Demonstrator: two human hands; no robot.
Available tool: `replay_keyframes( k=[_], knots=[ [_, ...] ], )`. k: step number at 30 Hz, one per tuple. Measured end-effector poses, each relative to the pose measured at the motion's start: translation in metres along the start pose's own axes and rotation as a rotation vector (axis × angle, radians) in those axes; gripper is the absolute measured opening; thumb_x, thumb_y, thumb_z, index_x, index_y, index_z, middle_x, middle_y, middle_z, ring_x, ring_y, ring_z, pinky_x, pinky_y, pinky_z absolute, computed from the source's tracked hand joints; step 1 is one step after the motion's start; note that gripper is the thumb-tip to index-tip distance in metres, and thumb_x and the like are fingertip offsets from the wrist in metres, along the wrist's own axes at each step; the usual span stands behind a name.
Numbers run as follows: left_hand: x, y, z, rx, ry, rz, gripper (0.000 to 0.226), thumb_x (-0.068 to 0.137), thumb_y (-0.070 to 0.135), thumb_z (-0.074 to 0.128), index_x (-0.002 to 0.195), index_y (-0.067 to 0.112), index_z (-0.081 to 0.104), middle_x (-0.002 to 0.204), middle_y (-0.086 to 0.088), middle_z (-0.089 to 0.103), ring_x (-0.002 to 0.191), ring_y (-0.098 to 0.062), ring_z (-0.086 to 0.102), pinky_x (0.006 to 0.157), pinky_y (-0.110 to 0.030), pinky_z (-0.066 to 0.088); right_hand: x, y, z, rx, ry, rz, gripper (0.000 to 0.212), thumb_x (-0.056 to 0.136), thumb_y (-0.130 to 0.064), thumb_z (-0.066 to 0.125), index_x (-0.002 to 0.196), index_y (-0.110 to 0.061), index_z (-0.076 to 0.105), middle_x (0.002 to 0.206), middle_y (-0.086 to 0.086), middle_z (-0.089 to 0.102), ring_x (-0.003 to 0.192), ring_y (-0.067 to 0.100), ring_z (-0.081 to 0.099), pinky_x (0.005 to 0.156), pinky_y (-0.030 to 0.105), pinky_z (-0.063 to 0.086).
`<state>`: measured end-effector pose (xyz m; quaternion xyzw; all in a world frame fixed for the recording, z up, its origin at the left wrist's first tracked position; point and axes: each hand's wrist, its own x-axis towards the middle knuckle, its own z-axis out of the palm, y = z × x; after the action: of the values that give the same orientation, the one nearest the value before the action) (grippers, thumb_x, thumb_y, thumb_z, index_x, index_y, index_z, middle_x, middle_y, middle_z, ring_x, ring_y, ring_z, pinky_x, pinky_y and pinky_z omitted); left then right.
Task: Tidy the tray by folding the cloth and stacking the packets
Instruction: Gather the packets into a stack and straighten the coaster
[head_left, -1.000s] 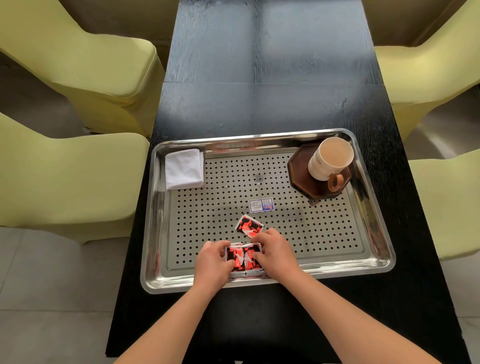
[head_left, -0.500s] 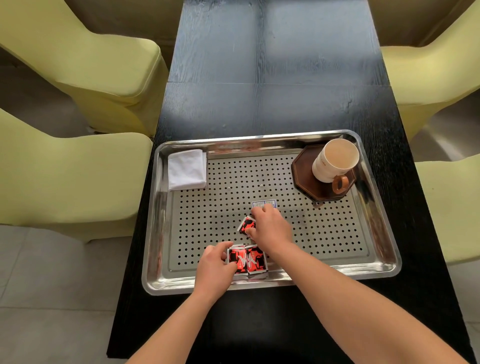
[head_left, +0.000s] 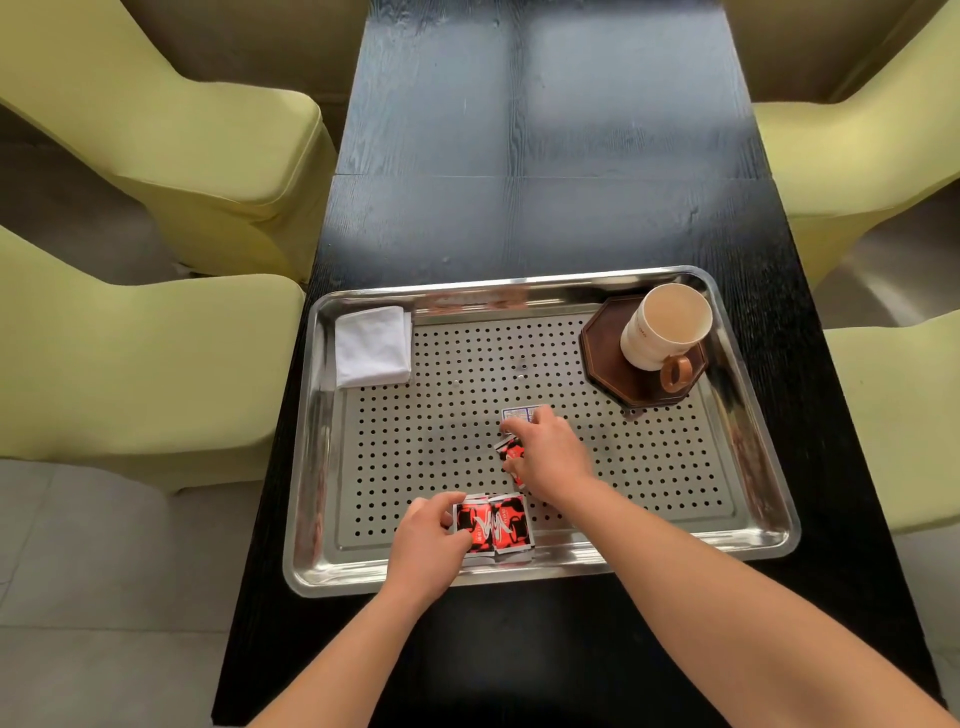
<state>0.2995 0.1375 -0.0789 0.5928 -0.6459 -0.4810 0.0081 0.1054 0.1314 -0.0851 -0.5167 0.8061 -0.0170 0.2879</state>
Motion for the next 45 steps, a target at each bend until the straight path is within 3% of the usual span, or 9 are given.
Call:
replay_keyframes(
  k=[7, 11, 15, 26, 33, 37, 42, 45],
  knots=[
    [0.001, 0.000, 0.000, 0.007, -0.003, -0.002, 0.046, 0.086, 0.009, 0.060, 0.129, 0.026, 0.060, 0.098, 0.004, 0.052, 0.084, -0.010, 0.058, 0.076, -0.024, 0.050, -0.013, 0.032, -0.016, 0.086, 0.003, 0.119, 0.030, 0.088, -0.023, 0.075, 0.115, -0.022, 0.061, 0.110, 0.001, 0.045, 0.100, 0.025, 0.057, 0.081, 0.034, 0.048],
    [0.001, -0.001, 0.000, 0.002, -0.006, 0.000, 0.047, 0.086, 0.009, 0.060, 0.130, 0.026, 0.059, 0.099, 0.003, 0.052, 0.085, -0.011, 0.058, 0.072, -0.021, 0.048, -0.044, 0.047, -0.006, 0.106, -0.013, 0.152, 0.035, 0.087, -0.030, 0.076, 0.117, -0.022, 0.060, 0.114, 0.001, 0.053, 0.100, 0.020, 0.060, 0.089, 0.036, 0.054],
    [0.000, 0.001, -0.001, 0.012, -0.006, 0.000, 0.047, 0.087, 0.009, 0.060, 0.130, 0.025, 0.059, 0.099, 0.003, 0.052, 0.086, -0.011, 0.058, 0.070, -0.019, 0.046, -0.059, 0.041, 0.006, 0.150, -0.017, 0.144, 0.035, 0.087, -0.030, 0.075, 0.117, -0.022, 0.060, 0.113, -0.002, 0.054, 0.100, 0.016, 0.058, 0.088, 0.028, 0.050],
    [-0.001, 0.002, -0.002, 0.018, 0.012, -0.010, 0.049, 0.086, 0.008, 0.058, 0.133, 0.023, 0.058, 0.099, 0.003, 0.054, 0.089, -0.011, 0.058, 0.081, -0.027, 0.049, -0.065, 0.036, 0.015, 0.201, -0.024, 0.123, 0.029, 0.094, -0.028, 0.067, 0.123, -0.029, 0.063, 0.110, -0.004, 0.054, 0.096, 0.014, 0.057, 0.083, 0.028, 0.051],
    [0.000, 0.004, 0.000, 0.043, -0.001, -0.007, 0.050, 0.088, 0.008, 0.055, 0.137, 0.020, 0.055, 0.105, 0.001, 0.052, 0.093, -0.012, 0.056, 0.077, -0.022, 0.044, -0.066, 0.038, 0.015, 0.170, -0.062, 0.101, 0.036, 0.092, -0.024, 0.069, 0.126, -0.032, 0.062, 0.109, -0.005, 0.052, 0.096, 0.013, 0.057, 0.080, 0.026, 0.050],
    [-0.001, 0.002, 0.000, 0.045, -0.006, -0.008, 0.051, 0.088, 0.008, 0.057, 0.137, 0.021, 0.055, 0.106, 0.000, 0.052, 0.094, -0.012, 0.056, 0.069, -0.016, 0.042, -0.070, 0.034, 0.012, 0.121, -0.025, 0.053, 0.046, 0.086, -0.044, 0.071, 0.129, -0.037, 0.056, 0.112, -0.007, 0.048, 0.105, 0.013, 0.049, 0.086, 0.029, 0.049],
    [-0.001, 0.003, 0.001, 0.057, 0.001, -0.017, 0.050, 0.086, 0.009, 0.058, 0.135, 0.021, 0.057, 0.104, 0.000, 0.052, 0.093, -0.013, 0.056, 0.082, -0.026, 0.047, -0.072, 0.021, 0.014, -0.089, -0.082, -0.150, 0.081, 0.075, -0.065, 0.071, 0.145, -0.045, 0.037, 0.127, -0.004, 0.041, 0.120, 0.018, 0.036, 0.101, 0.036, 0.041],
    [-0.002, 0.004, 0.001, 0.067, 0.003, -0.016, 0.050, 0.086, 0.010, 0.058, 0.135, 0.021, 0.057, 0.105, 0.000, 0.052, 0.094, -0.014, 0.056, 0.084, -0.028, 0.048, -0.068, 0.015, 0.017, -0.150, -0.091, -0.164, 0.080, 0.076, -0.065, 0.070, 0.146, -0.043, 0.038, 0.129, -0.001, 0.040, 0.121, 0.021, 0.036, 0.102, 0.038, 0.040]
  ],
)
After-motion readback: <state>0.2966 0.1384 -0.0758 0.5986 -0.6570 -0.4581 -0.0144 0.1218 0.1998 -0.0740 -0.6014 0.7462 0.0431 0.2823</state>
